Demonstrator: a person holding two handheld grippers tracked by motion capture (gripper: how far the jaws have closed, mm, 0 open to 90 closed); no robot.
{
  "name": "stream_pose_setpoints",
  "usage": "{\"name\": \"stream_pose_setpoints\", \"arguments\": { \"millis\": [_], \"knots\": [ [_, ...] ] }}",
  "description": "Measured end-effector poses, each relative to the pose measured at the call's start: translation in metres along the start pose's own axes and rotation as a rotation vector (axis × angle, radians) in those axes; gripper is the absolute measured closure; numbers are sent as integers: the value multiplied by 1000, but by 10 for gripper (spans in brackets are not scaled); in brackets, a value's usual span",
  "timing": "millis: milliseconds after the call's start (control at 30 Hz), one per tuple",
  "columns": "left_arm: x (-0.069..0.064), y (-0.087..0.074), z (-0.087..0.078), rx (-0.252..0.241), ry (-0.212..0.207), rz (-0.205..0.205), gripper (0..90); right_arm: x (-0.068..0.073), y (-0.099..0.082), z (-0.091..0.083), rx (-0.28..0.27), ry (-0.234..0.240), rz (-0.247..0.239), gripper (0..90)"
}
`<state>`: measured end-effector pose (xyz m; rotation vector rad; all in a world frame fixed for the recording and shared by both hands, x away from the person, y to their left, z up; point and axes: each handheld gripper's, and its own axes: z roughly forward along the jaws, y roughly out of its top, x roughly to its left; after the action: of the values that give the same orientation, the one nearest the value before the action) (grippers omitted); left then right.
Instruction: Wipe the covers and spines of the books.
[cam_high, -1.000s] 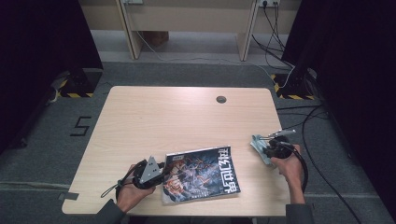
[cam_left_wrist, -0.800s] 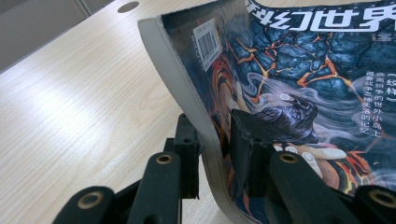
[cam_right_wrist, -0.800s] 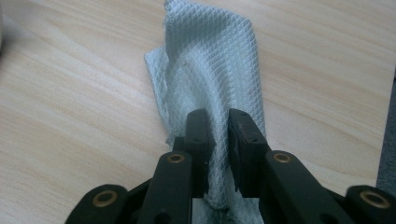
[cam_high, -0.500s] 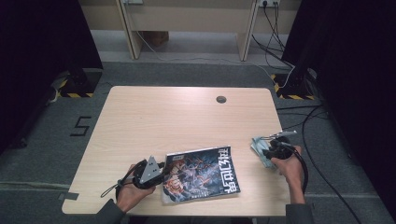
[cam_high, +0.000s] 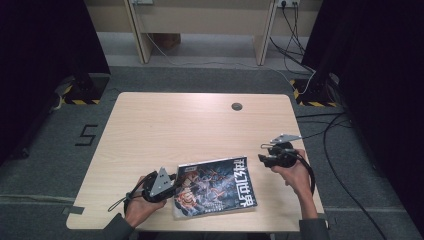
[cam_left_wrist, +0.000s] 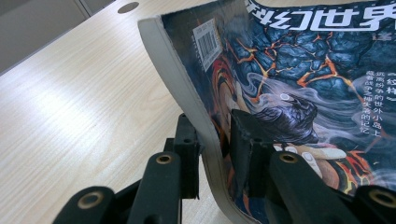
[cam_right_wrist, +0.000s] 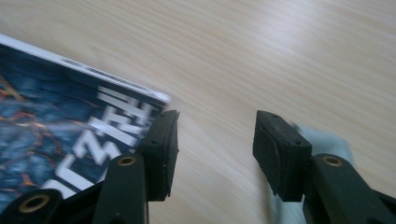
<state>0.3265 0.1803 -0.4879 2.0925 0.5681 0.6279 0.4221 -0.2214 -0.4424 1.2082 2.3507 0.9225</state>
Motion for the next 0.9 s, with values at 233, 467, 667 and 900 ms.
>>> {"name": "stream_pose_setpoints", "arguments": {
  "millis": [233,467,667,900],
  "knots": [
    [0,-1,1,5,0,-1,729,31,18,14,-48,99,-71,482],
    [1,-1,1,5,-3,1,729,60,33,35,-47,192,-154,474],
    [0,0,1,11,-6,6,729,85,46,53,-51,274,-241,457],
    [0,0,1,11,-6,17,730,90,44,63,-17,337,-295,441]
  ]
}}
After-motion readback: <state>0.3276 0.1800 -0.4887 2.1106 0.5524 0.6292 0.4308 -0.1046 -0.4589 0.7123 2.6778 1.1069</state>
